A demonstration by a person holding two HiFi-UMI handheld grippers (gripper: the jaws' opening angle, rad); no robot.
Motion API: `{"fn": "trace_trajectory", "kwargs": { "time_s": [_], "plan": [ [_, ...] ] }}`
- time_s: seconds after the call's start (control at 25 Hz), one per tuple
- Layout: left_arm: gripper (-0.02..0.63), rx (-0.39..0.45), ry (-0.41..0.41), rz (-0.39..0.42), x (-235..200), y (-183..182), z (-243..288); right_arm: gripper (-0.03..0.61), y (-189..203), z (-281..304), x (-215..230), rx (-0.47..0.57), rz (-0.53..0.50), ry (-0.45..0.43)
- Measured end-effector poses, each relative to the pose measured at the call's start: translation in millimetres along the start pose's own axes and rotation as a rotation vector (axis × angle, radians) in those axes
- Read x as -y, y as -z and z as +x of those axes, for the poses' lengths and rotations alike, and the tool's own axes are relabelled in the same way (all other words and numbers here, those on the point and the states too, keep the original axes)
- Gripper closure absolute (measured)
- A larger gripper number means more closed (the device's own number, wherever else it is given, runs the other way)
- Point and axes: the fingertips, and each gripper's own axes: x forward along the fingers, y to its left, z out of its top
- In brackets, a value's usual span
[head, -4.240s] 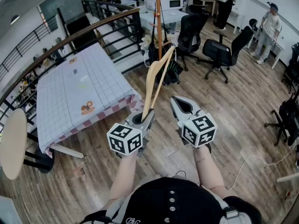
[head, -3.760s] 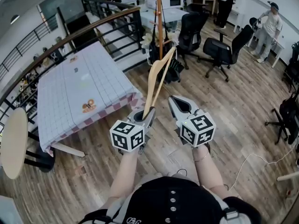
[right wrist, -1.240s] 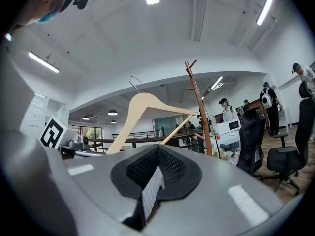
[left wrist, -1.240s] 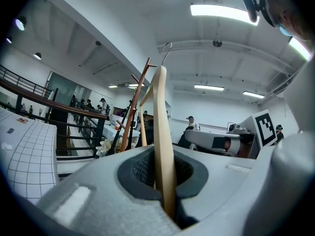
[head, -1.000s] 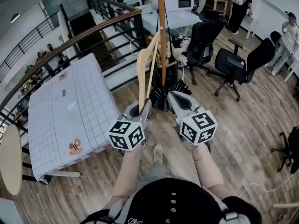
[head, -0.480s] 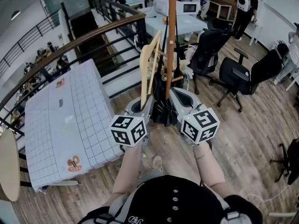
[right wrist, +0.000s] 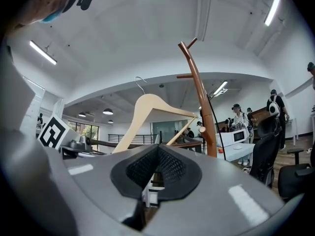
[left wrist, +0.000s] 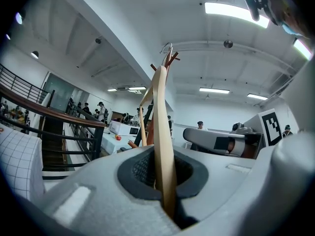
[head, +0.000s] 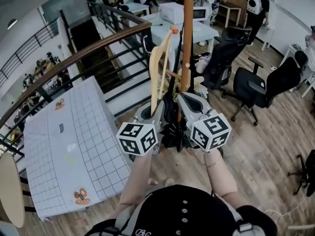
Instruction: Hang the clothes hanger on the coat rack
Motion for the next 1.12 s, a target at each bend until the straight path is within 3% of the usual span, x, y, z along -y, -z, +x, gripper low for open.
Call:
{"fn": "trace_trajectory", "kwargs": {
  "time_s": [0.8,1.12],
  "plan": [
    [0.614,-0.047,0.012,0.021,-24,-9,48,0.58,1,33,37,-0.024,-0.016,-0.031],
    [0.614,-0.026,-0.02,0.044,-25,-35,63,0.58,-12,45,47,-0.029,-0.03,-0.061]
  ]
}}
